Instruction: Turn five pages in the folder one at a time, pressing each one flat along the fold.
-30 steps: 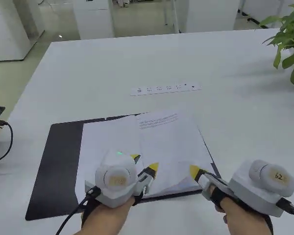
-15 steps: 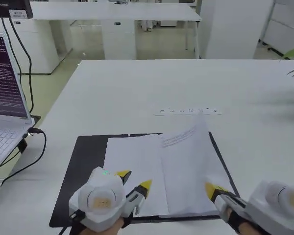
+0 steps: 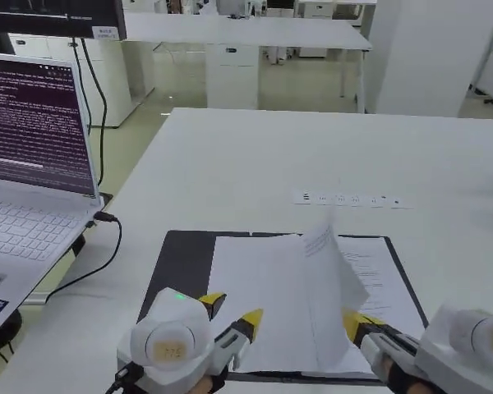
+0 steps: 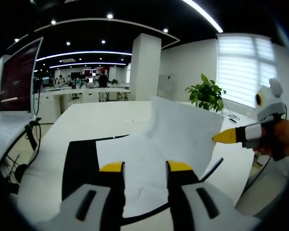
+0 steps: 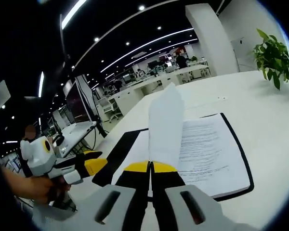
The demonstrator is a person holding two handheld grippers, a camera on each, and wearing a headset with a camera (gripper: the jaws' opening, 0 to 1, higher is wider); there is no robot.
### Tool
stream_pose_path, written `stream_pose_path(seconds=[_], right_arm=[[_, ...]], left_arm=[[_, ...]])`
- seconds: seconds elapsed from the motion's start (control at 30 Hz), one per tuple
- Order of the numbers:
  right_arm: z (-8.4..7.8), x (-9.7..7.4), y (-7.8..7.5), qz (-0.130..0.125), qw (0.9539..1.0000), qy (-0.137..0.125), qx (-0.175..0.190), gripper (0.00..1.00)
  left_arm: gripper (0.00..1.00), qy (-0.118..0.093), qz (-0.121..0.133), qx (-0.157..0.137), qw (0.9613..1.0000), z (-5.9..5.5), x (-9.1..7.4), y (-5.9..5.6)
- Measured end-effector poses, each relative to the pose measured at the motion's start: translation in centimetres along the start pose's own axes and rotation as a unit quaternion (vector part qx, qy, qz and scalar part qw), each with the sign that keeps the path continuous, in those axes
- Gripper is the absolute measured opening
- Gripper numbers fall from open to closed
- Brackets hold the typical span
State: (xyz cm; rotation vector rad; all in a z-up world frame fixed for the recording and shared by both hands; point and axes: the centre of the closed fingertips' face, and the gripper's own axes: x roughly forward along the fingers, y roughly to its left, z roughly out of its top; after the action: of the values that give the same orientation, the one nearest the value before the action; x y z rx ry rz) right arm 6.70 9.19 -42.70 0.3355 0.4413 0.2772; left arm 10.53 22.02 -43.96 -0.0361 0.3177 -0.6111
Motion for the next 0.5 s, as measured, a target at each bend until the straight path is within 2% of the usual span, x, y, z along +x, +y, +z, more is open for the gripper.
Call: stream_pose_path(seconds=[0.3, 0.5], right_arm=[[0.3, 1.4, 2.9, 0.022, 0.9996, 0.01, -0.017, 0.0], [-0.8, 2.8, 4.6, 0.036, 0.9984, 0.031, -0.032, 0.0]], left_arm=[[0.32, -0.001, 0.018, -0.014, 0.9997, -0.7, -1.5, 1.9], [0.33, -0.003, 0.026, -0.022, 0.9994, -0.8, -2.5, 3.0]])
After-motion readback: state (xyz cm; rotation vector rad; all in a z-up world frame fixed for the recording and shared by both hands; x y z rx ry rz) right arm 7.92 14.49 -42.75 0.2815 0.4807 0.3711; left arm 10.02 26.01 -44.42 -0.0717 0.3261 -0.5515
